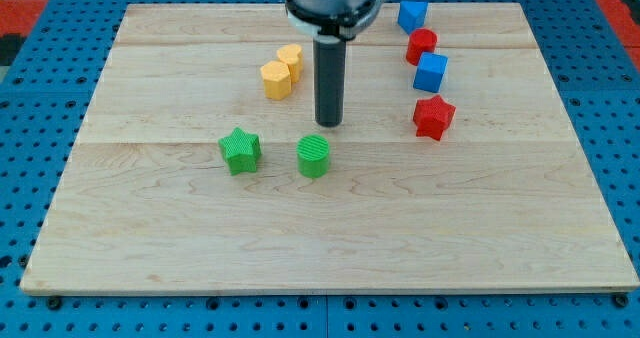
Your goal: Move the yellow hexagon to the left of the green star
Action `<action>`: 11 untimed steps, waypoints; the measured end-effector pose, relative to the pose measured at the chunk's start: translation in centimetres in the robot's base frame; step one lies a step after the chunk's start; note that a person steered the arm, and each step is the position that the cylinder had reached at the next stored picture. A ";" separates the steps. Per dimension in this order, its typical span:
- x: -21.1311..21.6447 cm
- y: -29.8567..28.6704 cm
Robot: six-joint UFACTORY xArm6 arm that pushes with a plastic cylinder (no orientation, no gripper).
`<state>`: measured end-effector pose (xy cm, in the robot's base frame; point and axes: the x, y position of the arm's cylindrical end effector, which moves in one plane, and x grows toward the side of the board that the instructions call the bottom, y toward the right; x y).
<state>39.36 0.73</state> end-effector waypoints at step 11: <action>-11.7 -16.8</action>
